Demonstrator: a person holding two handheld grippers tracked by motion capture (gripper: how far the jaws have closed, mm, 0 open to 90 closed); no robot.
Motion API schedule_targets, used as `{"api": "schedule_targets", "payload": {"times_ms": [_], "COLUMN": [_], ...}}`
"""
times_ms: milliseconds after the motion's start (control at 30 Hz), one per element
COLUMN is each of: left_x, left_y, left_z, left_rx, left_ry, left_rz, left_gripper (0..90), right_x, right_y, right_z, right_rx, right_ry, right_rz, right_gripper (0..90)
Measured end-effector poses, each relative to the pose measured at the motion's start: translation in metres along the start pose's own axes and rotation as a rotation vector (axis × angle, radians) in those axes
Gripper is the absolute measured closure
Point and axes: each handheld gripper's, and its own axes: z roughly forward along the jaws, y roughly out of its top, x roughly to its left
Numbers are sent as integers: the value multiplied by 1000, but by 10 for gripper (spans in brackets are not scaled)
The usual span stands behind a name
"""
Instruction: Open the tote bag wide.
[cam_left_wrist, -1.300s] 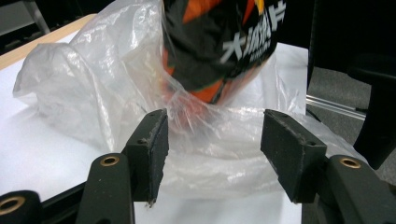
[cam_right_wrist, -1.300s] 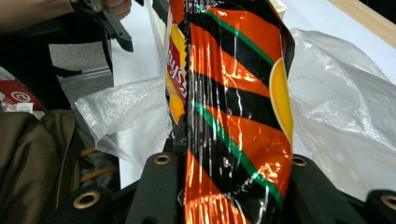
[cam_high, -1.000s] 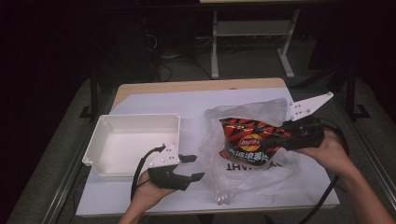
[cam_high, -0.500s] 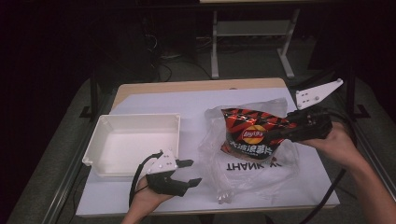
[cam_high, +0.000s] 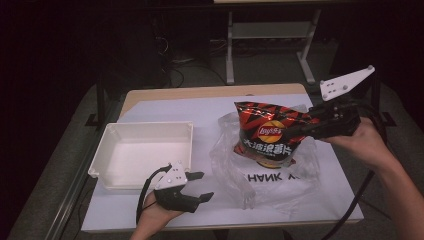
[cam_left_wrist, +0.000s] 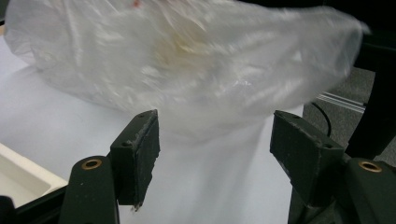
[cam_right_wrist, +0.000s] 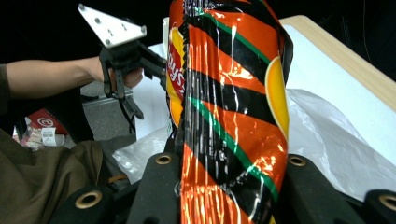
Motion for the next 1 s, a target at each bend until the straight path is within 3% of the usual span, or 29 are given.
{"api": "schedule_targets", "payload": {"times_ms": [433,1000], "left_x": [4,1], "left_y": [-3,-4], "left_z": [-4,0], "left_rx": [6,18], "left_ry": [1,-12], "left_rz": [3,-8], "left_gripper": [316,315], "right_x": [0,0], "right_y": [37,65], "right_z": [5,21], "right_rx": [6,5], "right_ry": [21,44], "right_rz": [-24,-45], "right_gripper": [712,718]}}
